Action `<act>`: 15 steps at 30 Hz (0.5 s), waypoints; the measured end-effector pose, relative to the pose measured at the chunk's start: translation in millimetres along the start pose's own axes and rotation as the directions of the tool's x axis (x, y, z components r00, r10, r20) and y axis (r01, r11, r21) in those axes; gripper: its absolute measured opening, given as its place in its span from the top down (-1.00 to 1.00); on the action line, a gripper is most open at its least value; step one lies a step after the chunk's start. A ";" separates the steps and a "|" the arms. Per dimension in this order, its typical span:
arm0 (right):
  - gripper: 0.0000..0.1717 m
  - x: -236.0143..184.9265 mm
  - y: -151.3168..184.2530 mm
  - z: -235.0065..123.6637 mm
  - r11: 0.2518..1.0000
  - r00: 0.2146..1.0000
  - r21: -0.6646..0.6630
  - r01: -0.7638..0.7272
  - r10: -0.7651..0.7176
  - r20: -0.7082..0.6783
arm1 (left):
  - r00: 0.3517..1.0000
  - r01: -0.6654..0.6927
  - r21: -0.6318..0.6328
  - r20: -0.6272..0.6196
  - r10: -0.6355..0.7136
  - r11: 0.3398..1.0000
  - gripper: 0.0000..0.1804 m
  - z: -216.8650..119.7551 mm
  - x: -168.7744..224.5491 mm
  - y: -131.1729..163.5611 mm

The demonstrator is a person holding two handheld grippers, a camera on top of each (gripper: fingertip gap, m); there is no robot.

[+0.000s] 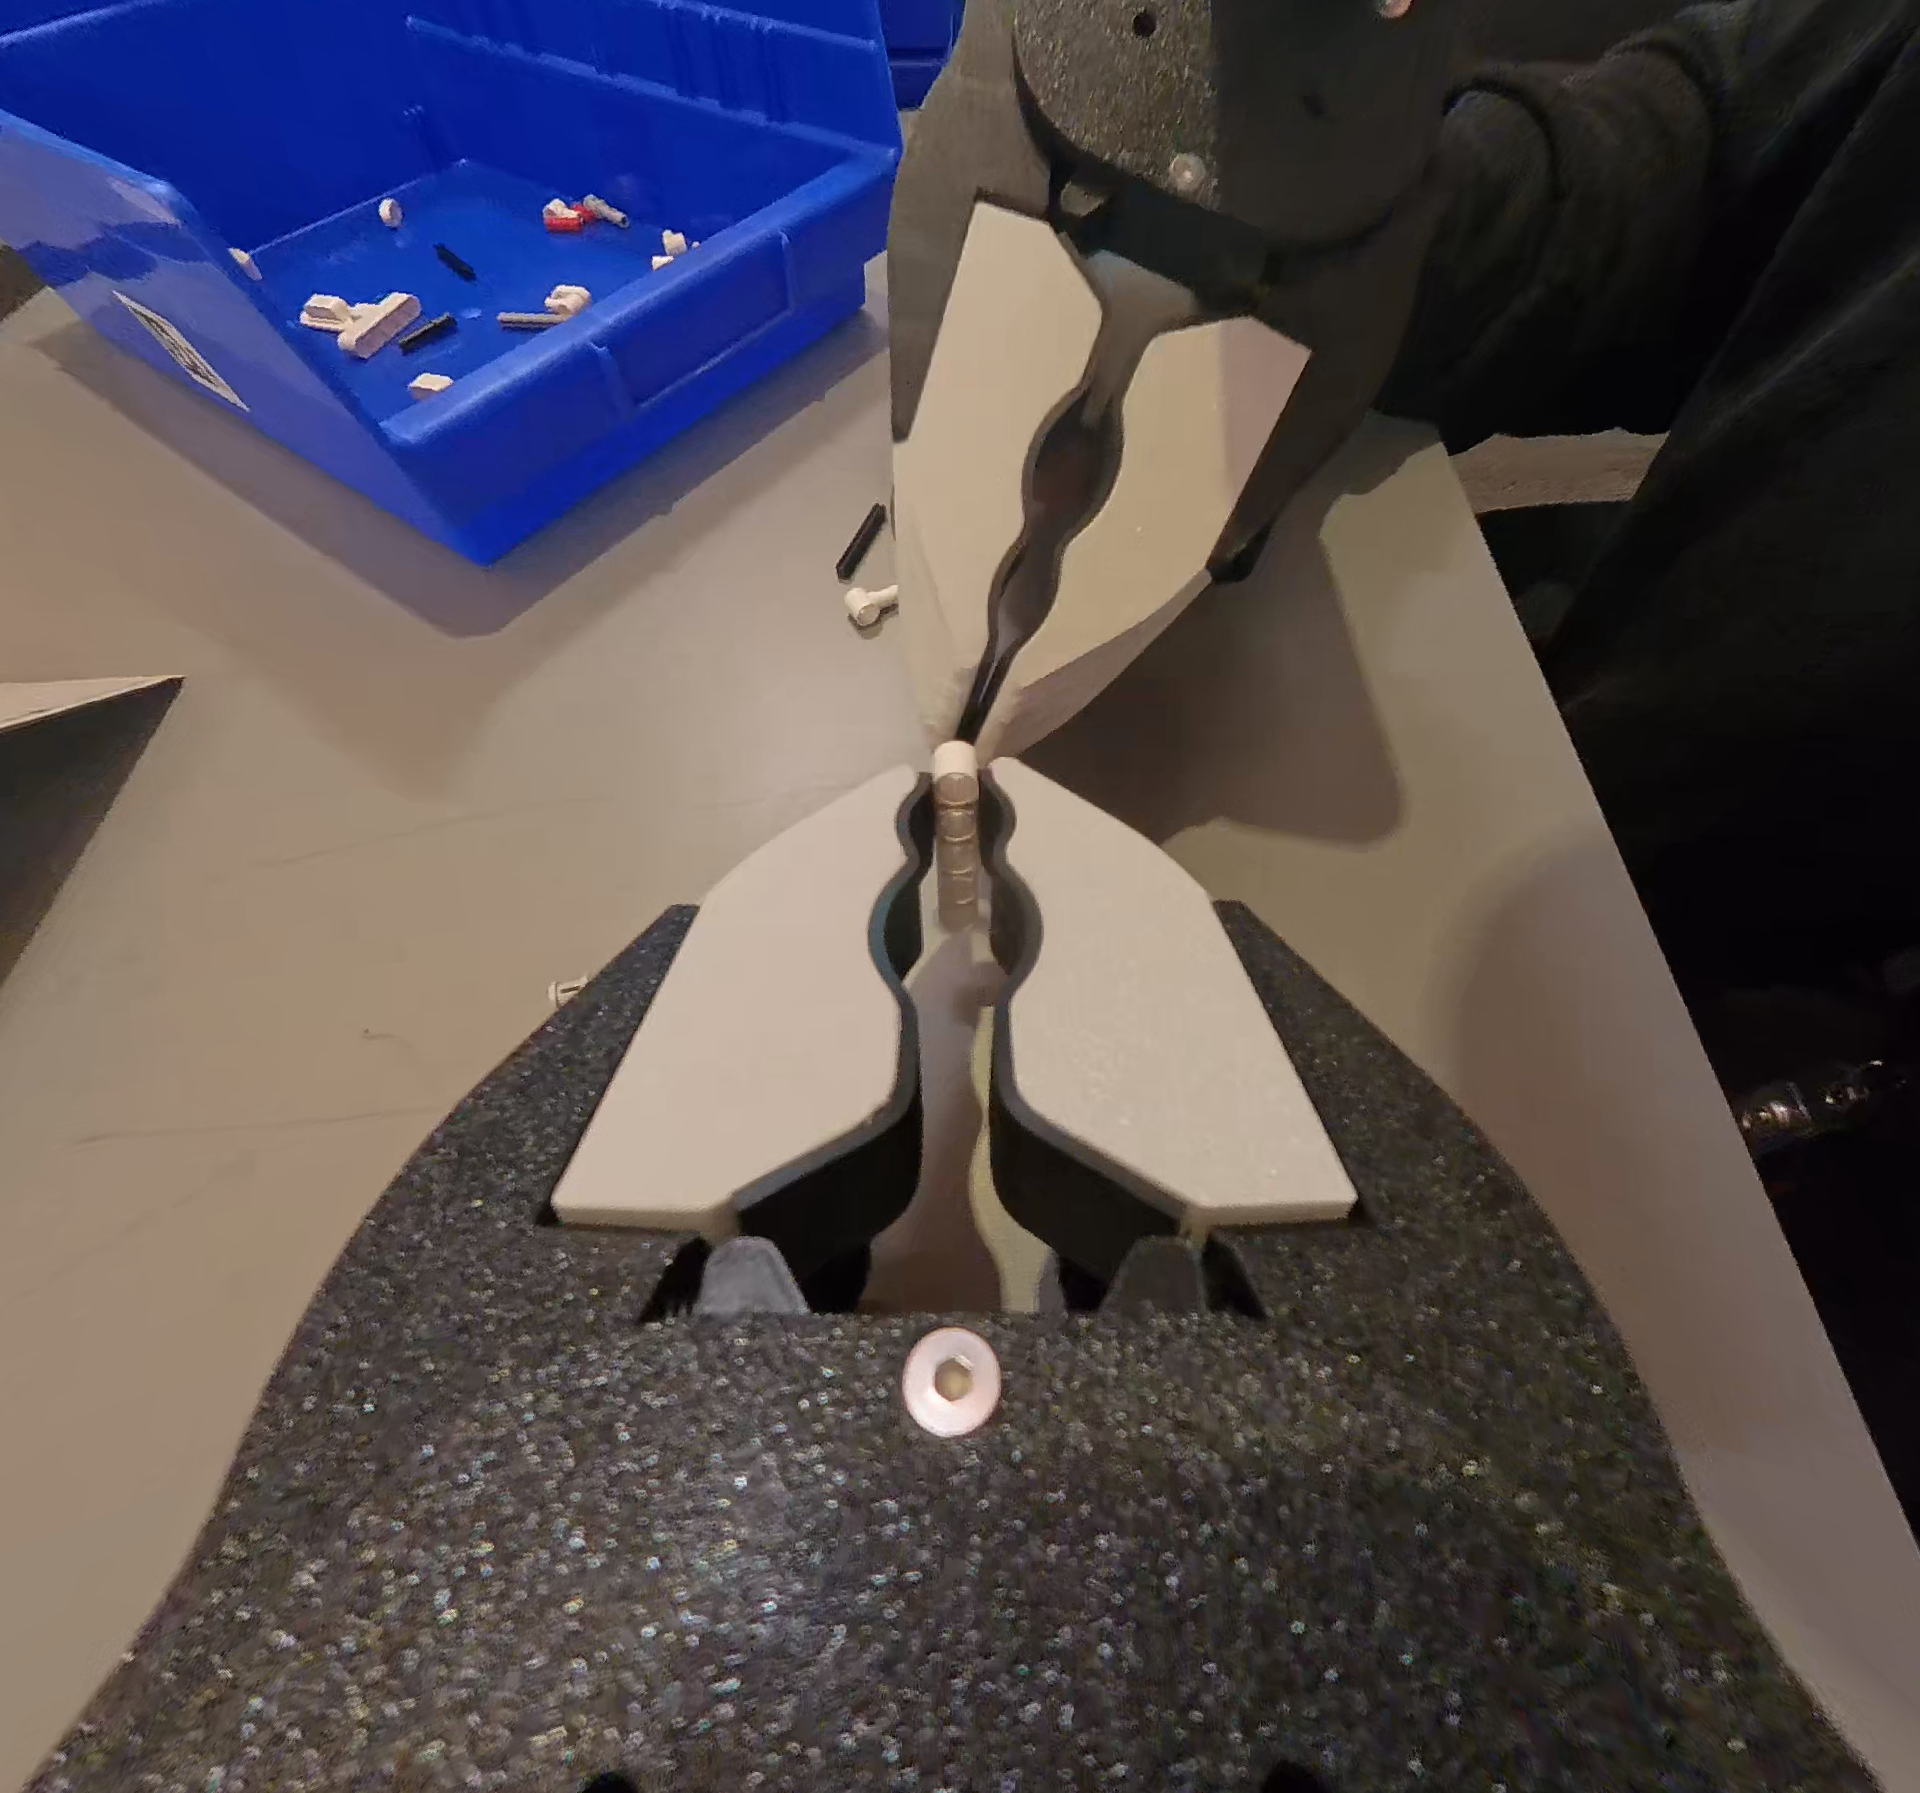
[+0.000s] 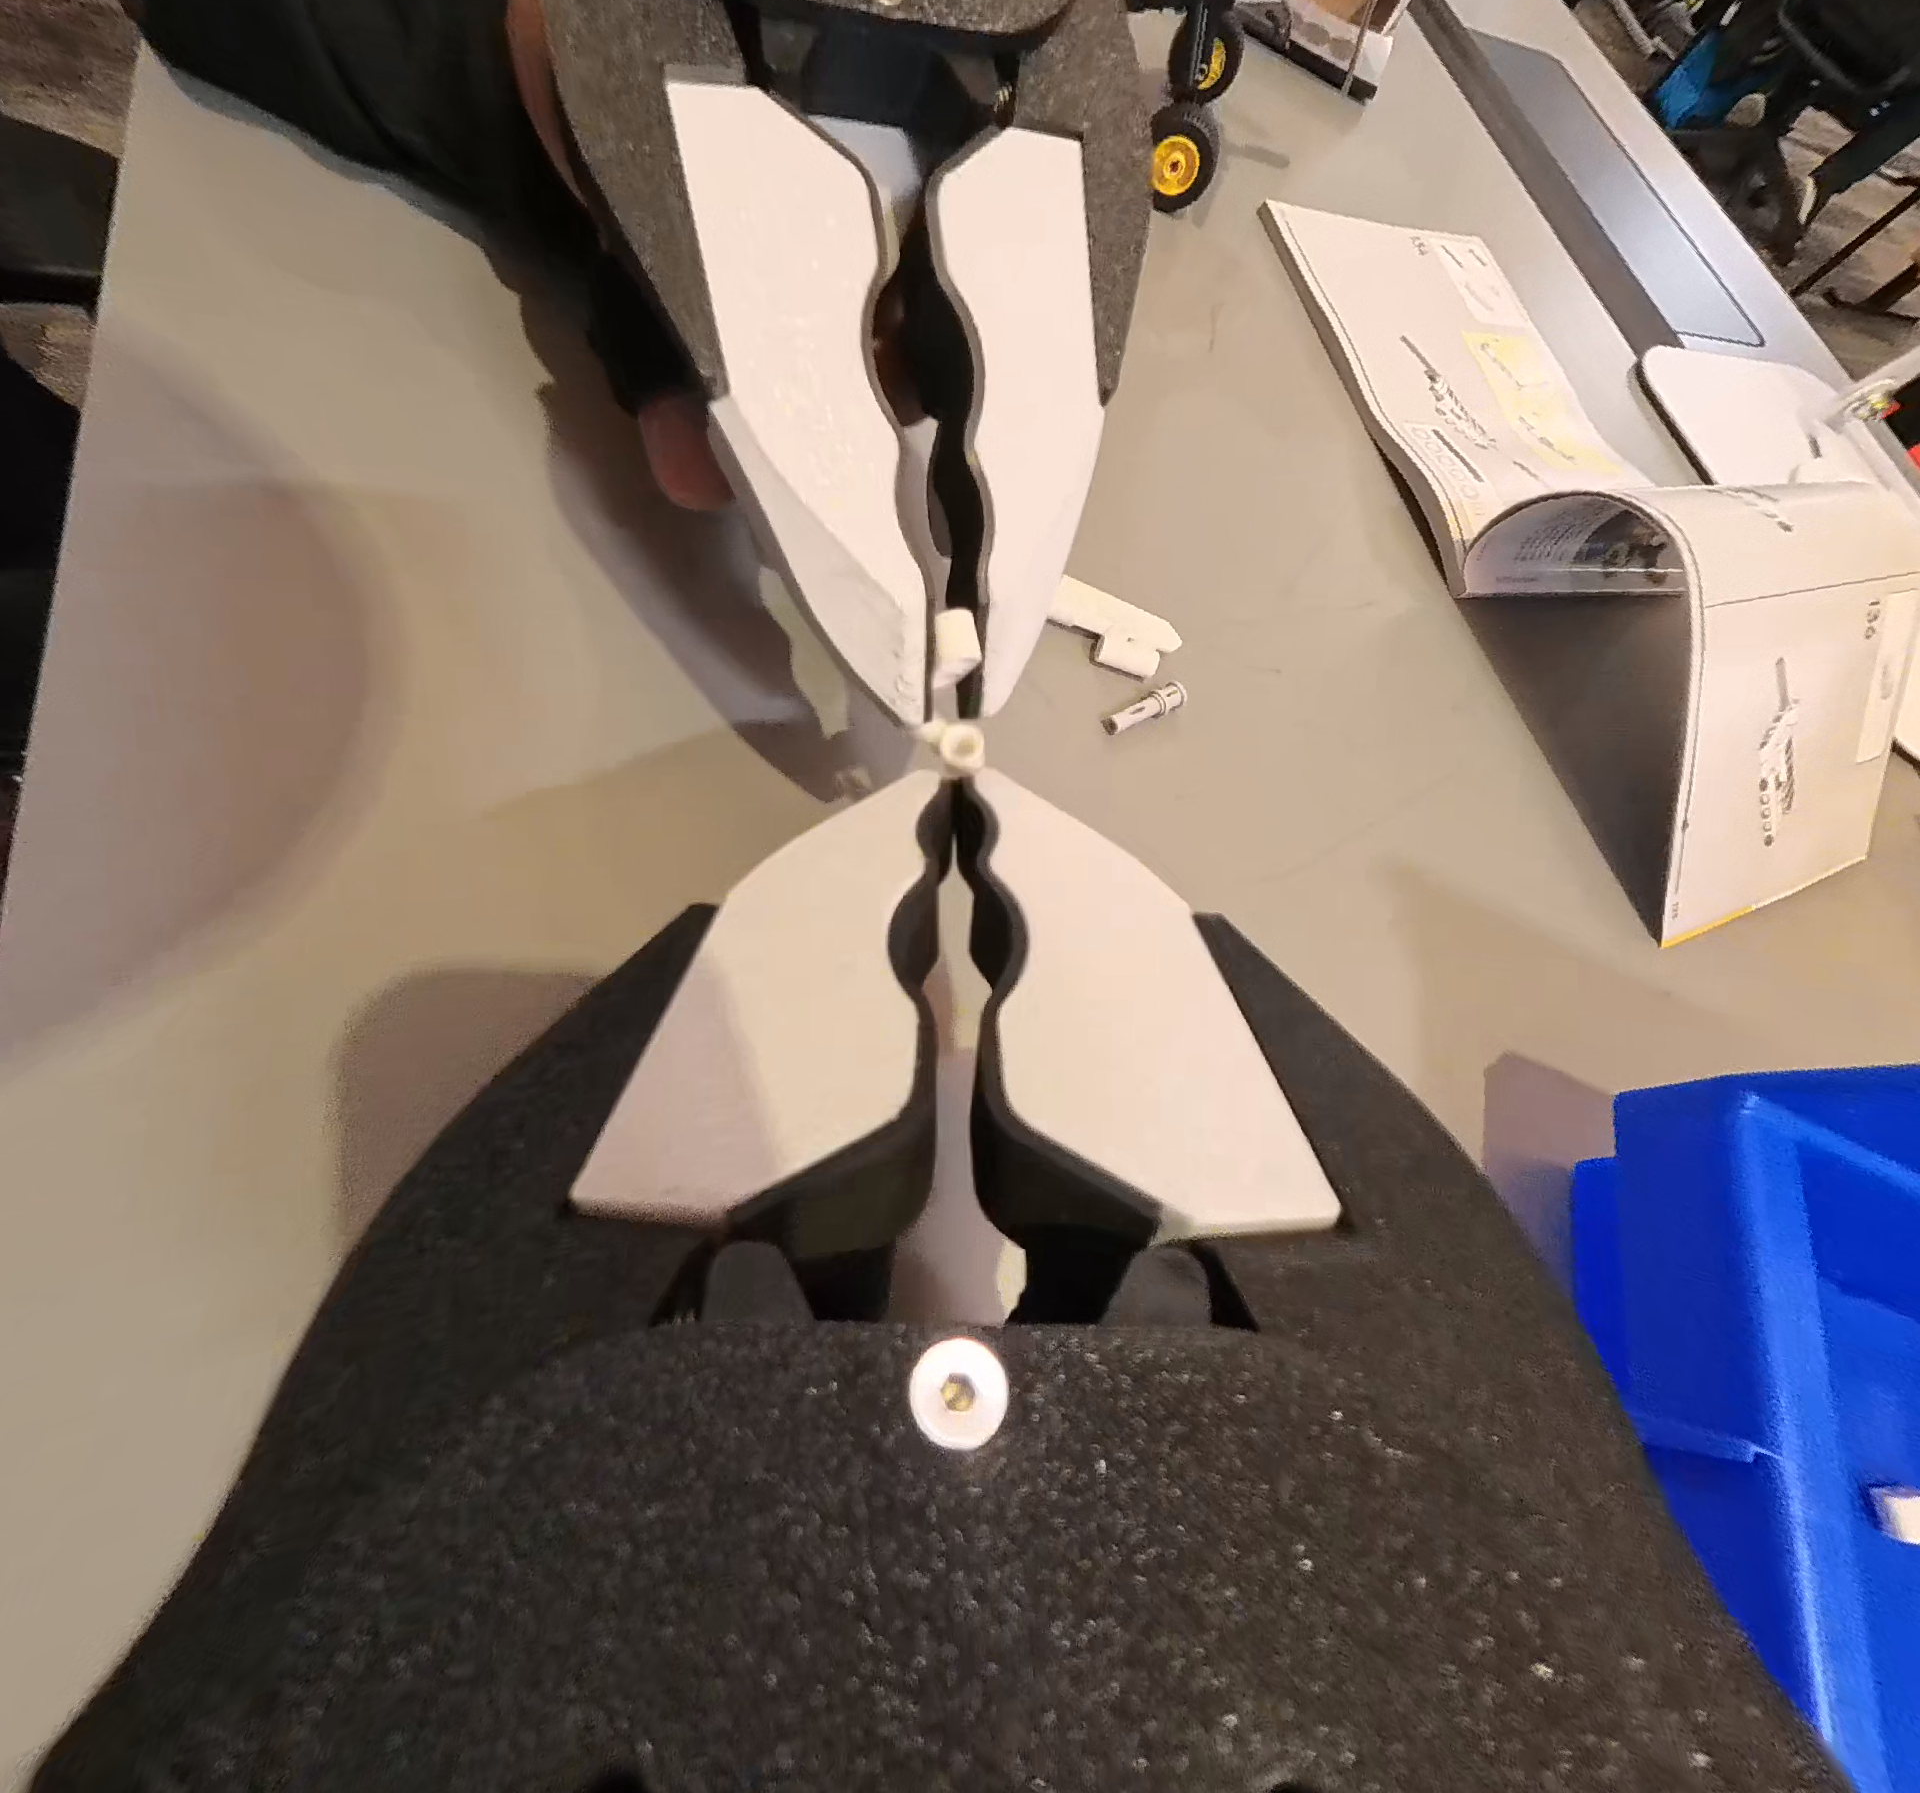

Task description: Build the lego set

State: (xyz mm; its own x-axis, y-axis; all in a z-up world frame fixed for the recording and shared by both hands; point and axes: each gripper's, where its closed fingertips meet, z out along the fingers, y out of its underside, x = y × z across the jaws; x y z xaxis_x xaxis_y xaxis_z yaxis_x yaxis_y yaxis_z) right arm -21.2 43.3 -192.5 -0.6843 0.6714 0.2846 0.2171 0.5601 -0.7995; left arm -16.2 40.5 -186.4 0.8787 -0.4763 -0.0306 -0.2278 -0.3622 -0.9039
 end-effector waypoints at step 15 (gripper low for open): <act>0.95 6.4 -3.6 -2.2 0.995 0.997 0.065 -0.072 0.072 0.000 | 0.988 0.152 0.042 -0.042 -0.150 0.988 0.92 -6.6 -5.2 -3.8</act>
State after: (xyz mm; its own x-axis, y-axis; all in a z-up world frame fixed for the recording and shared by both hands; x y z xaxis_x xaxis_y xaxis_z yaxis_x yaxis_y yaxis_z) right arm -24.8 46.7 -186.7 -0.6665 0.7103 0.2261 0.2205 0.4776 -0.8504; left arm -22.7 39.1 -180.0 0.8845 -0.4499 0.1233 -0.0738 -0.3960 -0.9153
